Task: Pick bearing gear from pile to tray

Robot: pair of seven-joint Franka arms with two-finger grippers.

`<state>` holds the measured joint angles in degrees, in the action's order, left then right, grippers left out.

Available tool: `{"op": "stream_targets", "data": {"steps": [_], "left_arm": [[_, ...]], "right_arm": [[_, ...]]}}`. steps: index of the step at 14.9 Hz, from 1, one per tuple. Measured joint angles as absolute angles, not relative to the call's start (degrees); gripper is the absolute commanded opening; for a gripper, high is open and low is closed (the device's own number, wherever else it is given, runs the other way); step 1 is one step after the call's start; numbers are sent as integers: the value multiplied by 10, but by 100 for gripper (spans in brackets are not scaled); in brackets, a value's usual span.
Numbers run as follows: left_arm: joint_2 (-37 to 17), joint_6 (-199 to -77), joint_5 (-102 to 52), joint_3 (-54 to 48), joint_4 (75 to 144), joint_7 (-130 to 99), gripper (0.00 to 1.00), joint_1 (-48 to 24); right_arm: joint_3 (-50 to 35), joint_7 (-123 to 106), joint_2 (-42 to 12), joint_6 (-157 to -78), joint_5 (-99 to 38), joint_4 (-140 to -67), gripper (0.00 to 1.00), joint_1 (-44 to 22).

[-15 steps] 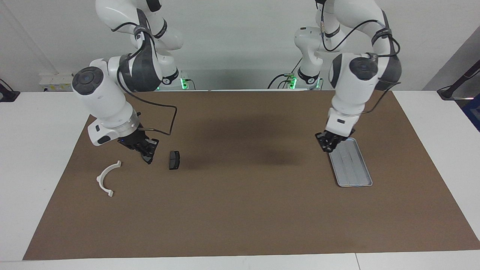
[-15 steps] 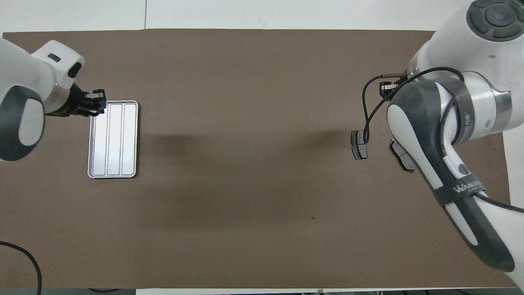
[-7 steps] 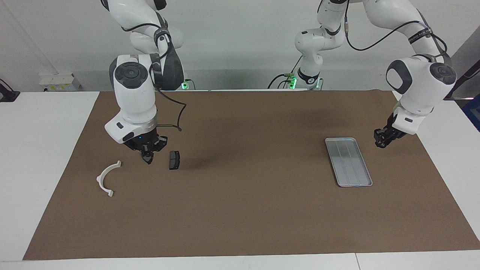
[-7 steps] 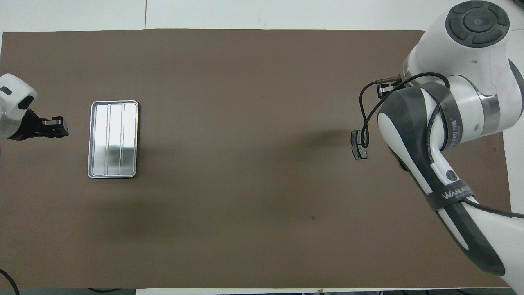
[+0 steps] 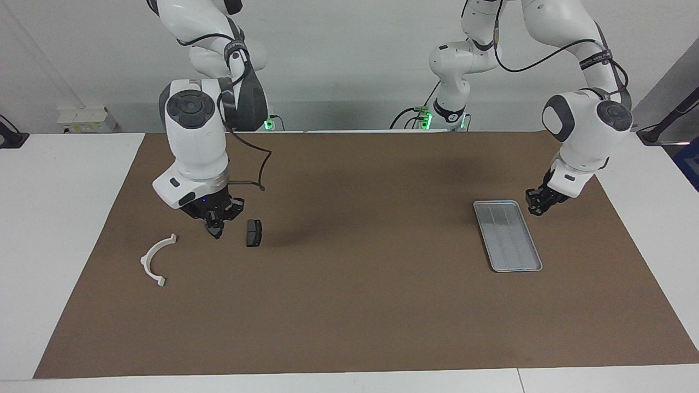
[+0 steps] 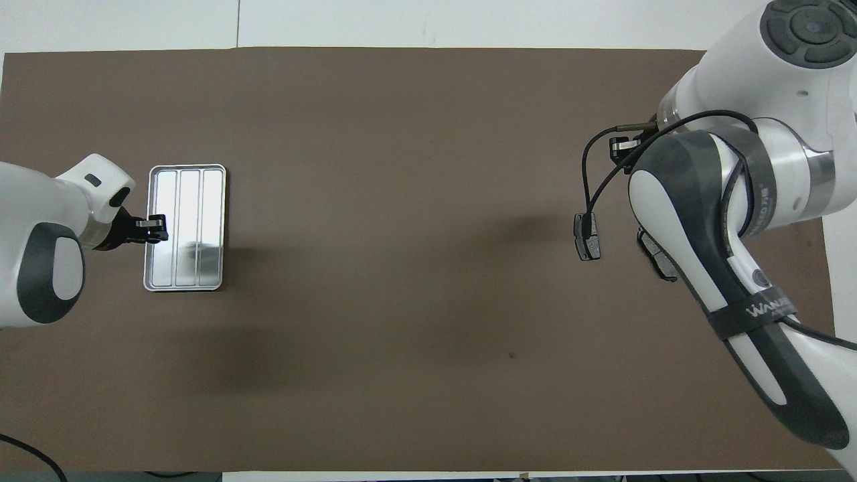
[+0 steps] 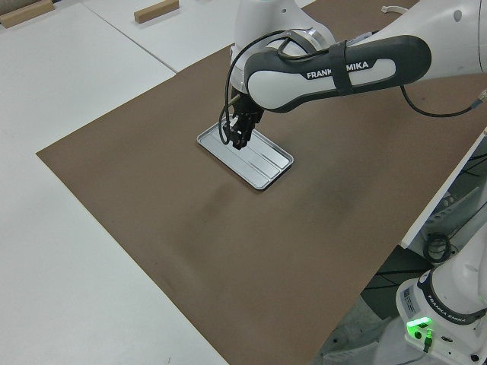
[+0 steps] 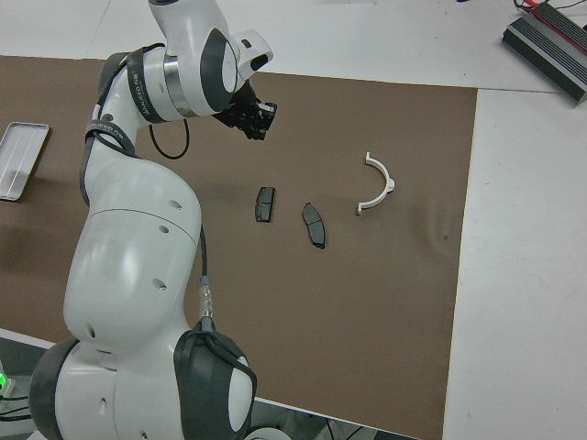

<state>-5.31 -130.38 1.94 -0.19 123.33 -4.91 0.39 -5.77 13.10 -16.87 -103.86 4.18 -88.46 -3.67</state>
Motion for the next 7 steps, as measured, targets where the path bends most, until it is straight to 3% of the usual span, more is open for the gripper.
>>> {"op": "stream_targets", "data": {"steps": [7], "left_arm": [[-53, -1319, 19, -1, 1270, -58, 15, -3]], "right_arm": [[-61, 146, -167, -1039, 34, -885, 0, -38]]}}
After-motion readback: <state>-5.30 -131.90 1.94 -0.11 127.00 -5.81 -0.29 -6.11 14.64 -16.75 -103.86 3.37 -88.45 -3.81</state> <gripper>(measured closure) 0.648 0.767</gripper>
